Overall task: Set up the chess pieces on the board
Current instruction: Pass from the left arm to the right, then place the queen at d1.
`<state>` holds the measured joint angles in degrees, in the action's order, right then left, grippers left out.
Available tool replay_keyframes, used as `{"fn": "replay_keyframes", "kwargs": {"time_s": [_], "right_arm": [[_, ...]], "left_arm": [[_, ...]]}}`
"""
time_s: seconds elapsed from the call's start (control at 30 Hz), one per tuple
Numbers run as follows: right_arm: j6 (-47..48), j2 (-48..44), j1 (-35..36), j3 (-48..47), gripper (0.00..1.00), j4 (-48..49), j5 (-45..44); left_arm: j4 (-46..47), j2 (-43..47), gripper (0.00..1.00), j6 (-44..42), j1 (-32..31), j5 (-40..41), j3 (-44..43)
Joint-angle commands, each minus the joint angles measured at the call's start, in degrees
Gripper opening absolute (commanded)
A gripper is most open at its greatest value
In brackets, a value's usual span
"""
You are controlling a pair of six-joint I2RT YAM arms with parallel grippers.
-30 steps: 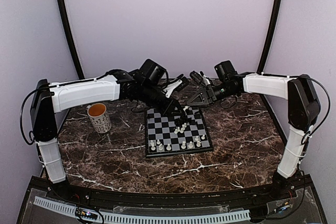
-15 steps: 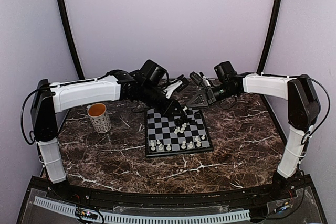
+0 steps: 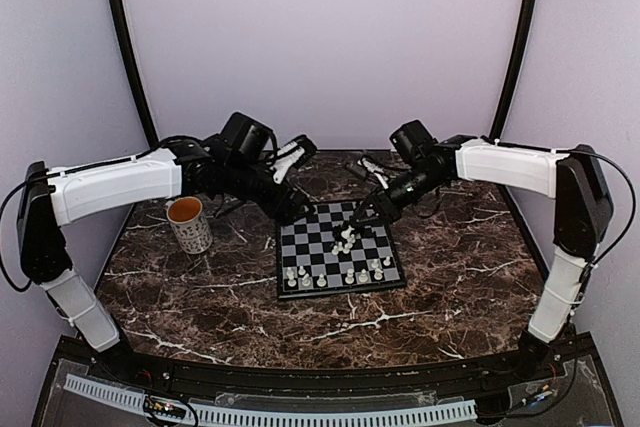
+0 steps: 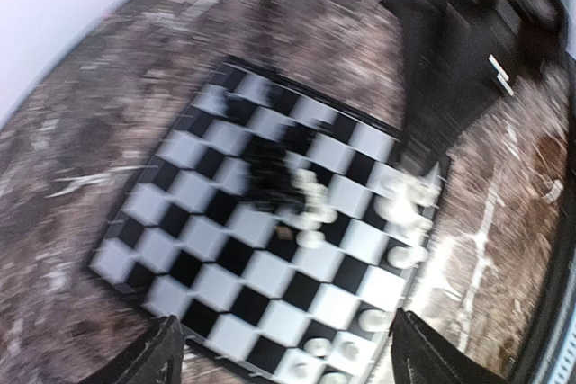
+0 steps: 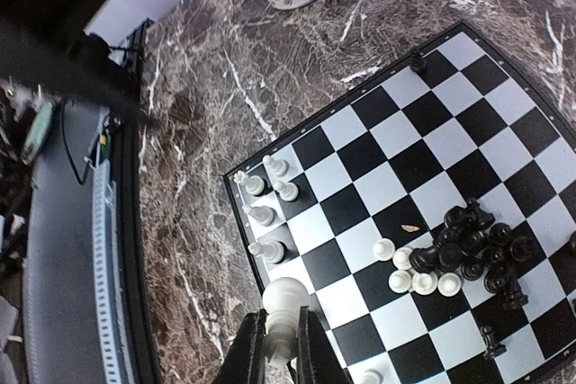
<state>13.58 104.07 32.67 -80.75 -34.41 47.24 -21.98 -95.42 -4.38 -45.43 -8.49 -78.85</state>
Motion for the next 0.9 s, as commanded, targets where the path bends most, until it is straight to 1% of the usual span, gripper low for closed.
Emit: {"fn": "replay_keyframes", "kwargs": {"time_s": [0.0, 0.03, 0.1, 0.27, 0.4, 0.57, 0.87], "right_arm": [[9.1, -2.9, 7.6, -0.7, 0.01, -3.2, -13.8], [9.7, -2.6, 9.0, -1.0, 0.01, -3.6, -15.5], [10.8, -2.1, 11.5, -1.4, 0.01, -4.2, -19.1], [14.2, -0.4, 17.3, -1.6, 0.01, -5.6, -28.5], [15.7, 1.4, 20.6, -1.9, 0.01, -6.3, -34.2], [15.8, 4.3, 22.3, -3.9, 0.0, -7.1, -37.0], [15.8, 7.2, 22.8, -5.5, 0.02, -7.9, -38.0]], "left_arm": [[6.4, 4.6, 0.83, -1.0, 4.9, 8.5, 2.8], [7.4, 4.6, 0.84, -0.5, 6.3, 10.8, 3.0], [8.7, 4.3, 0.83, 0.2, 8.0, 12.8, 4.0], [13.4, 4.3, 0.82, 0.1, 10.0, 12.6, 7.4], [14.6, 4.6, 0.81, 0.3, 10.5, 11.5, 9.3], [14.4, 4.9, 0.8, 0.2, 10.5, 10.3, 10.1], [13.5, 5.0, 0.8, 0.0, 10.5, 9.2, 9.6]]}}
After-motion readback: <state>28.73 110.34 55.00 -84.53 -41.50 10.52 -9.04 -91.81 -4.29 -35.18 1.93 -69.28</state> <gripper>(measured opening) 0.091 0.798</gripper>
